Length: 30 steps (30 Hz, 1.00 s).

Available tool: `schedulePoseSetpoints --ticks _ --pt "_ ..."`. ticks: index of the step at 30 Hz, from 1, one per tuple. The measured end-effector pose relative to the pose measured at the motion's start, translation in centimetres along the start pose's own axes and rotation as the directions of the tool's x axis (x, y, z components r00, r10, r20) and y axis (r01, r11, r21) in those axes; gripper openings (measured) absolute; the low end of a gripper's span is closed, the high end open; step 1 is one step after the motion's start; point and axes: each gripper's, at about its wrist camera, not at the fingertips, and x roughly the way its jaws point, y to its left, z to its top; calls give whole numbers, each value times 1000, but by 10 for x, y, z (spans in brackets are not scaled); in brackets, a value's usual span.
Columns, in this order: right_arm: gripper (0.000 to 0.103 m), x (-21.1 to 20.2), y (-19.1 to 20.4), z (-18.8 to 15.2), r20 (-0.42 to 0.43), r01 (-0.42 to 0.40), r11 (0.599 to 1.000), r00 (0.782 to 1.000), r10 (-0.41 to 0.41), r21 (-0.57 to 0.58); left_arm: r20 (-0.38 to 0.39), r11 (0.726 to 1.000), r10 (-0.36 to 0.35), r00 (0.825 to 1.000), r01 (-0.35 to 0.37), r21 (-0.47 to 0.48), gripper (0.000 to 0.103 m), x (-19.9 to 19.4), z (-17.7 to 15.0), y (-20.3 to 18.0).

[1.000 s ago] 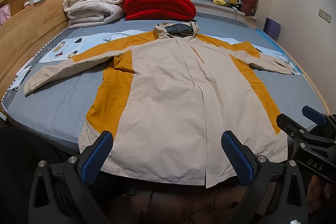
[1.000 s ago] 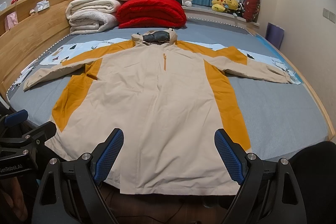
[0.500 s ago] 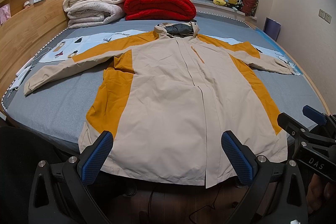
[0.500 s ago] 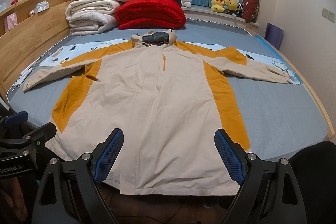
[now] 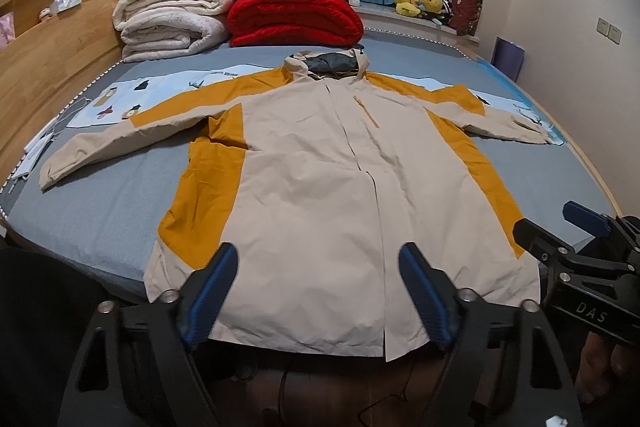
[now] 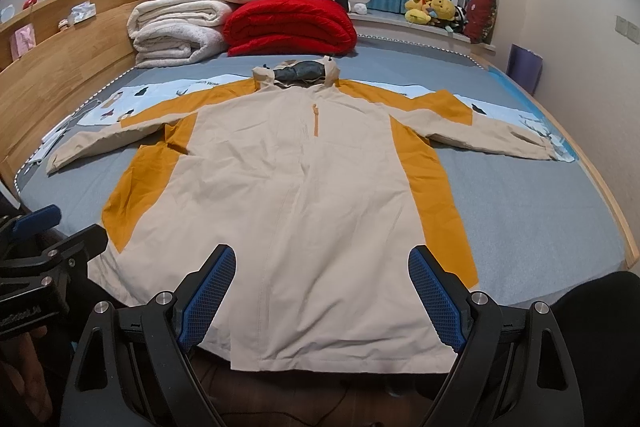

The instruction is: Fold large clothes

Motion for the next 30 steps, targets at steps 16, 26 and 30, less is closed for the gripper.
schedulePoseSetpoints --ticks 16,26,30 --pt "63 10 -13 -1 -78 -84 994 993 90 76 5 999 -13 1000 12 42 26 -16 17 -7" --pt "58 23 0 1 -109 -208 974 970 217 84 109 997 78 991 -75 -32 26 3 82 30" --pt "47 28 0 14 -108 -201 977 972 208 73 170 993 109 979 -101 -53 26 27 126 60"
